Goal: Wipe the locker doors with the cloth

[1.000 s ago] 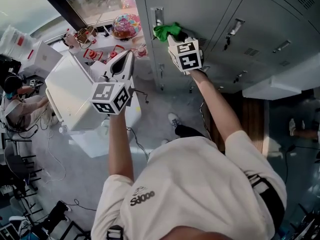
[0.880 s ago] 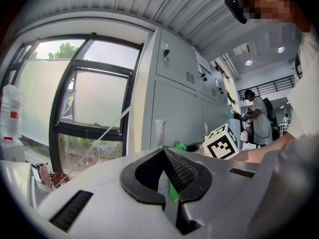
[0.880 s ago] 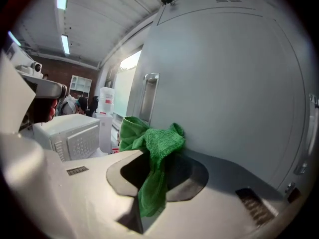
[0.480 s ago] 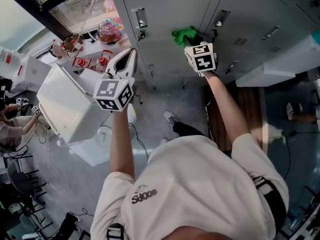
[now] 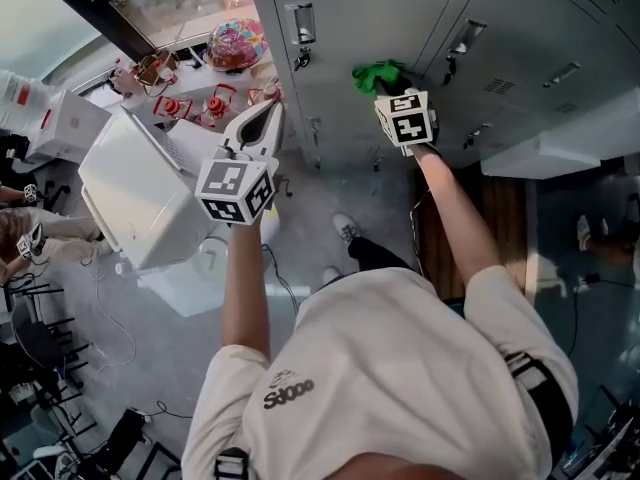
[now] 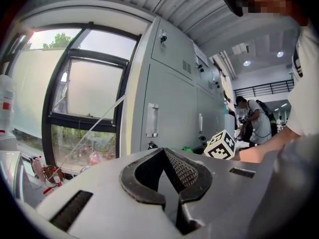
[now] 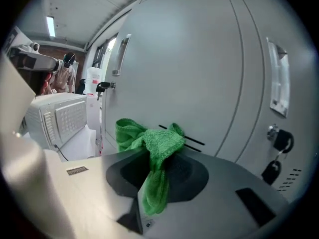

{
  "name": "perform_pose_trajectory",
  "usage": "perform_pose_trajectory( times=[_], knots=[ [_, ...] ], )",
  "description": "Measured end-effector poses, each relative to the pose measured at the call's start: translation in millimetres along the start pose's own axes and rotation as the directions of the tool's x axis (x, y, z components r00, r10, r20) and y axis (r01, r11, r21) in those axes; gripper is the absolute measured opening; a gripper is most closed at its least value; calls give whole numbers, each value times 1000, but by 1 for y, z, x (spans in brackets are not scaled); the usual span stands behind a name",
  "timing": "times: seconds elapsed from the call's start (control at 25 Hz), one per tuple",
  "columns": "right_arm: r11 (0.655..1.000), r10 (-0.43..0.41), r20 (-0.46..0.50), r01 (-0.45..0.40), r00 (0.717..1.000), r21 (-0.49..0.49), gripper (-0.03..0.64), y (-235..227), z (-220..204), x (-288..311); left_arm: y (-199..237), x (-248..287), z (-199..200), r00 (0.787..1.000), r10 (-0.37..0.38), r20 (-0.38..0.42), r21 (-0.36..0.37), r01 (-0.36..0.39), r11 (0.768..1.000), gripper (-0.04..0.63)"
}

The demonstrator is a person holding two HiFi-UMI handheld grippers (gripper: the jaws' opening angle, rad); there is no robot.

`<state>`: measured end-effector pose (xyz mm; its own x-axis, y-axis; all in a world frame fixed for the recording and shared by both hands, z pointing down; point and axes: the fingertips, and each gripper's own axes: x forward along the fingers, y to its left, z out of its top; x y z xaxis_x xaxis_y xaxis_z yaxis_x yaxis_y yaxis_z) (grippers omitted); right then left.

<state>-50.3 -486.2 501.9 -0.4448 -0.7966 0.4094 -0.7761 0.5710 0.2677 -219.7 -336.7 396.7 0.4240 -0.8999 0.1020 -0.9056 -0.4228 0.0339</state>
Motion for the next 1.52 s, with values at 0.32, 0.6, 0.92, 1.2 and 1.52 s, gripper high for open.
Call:
perform_pose_trajectory(
  times=[0.32,0.6,0.92,1.2,1.52],
  knots=[
    [985,163,13,-162,987,-55,60,91,28,37,23,-27,-17,997,74,-38,-26,-75,997,15],
    [966,259,46,-259,965,3,61,149,62,59,32,-40,-12,993,109,-34,-24,-110,994,15],
    [985,108,89,-119,990,126,61,81,71,-1,4,-59,1,998,64,-5,-6,-64,998,14],
    [970,-96,82,75,992,230,60,-3,18,-118,-51,-67,14,998,-38,40,15,38,999,15],
    [975,-134,201,93,970,201,60,-65,18,-251,-131,-48,47,989,-133,60,114,125,986,15]
  ],
)
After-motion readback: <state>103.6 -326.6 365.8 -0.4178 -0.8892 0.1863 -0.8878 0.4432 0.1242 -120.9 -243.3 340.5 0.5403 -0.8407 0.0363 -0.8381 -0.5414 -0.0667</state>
